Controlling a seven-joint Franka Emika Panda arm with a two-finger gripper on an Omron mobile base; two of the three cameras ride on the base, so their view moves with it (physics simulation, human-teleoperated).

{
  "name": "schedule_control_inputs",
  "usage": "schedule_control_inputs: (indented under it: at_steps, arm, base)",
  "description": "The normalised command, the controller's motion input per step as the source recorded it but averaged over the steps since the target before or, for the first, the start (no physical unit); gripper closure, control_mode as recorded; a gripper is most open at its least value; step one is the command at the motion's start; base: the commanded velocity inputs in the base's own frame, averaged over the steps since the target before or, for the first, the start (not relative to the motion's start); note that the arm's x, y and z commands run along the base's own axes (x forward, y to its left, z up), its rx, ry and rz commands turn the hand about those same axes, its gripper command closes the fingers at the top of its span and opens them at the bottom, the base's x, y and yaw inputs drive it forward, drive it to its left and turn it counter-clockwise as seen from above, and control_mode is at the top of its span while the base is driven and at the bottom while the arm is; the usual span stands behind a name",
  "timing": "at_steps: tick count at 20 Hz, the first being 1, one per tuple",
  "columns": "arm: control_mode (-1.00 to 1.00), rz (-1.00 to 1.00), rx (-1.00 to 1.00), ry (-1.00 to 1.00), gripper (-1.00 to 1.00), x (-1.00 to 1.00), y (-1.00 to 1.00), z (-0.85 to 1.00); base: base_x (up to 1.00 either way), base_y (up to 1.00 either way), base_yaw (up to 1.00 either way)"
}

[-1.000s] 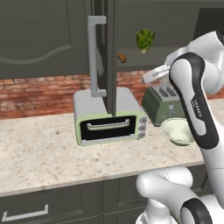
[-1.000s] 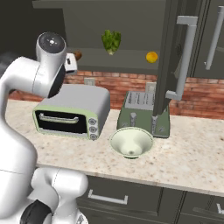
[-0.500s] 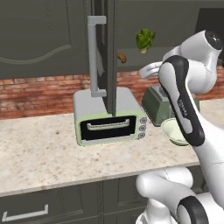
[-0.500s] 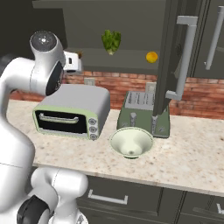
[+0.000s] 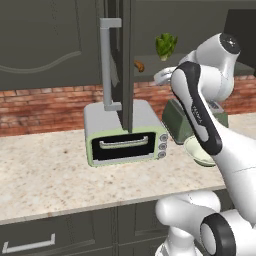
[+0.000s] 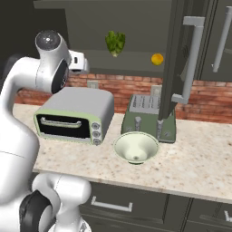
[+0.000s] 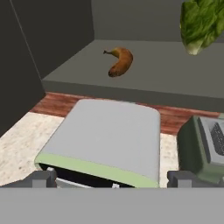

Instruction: Open the cabinet. Pick the banana and mango from the cabinet and place them into the bowl. Then close the cabinet.

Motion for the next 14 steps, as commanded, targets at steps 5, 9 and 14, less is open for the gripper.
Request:
schedule_control_inputs:
  at_steps: [5, 9, 14]
  arm:
    - [-1.00, -0.02, 0.00, 0.00, -1.00, 0.52, 0.00, 0.00]
    - [-1.00, -0.01, 0.00, 0.00, -1.00, 0.60, 0.00, 0.00]
    - [-1.00, -0.03, 0.00, 0.00, -1.00, 0.56, 0.00, 0.00]
  base:
    - [0.00, 0.00, 0.00]
    - [0.00, 0.00, 0.00]
    - [0.00, 0.00, 0.00]
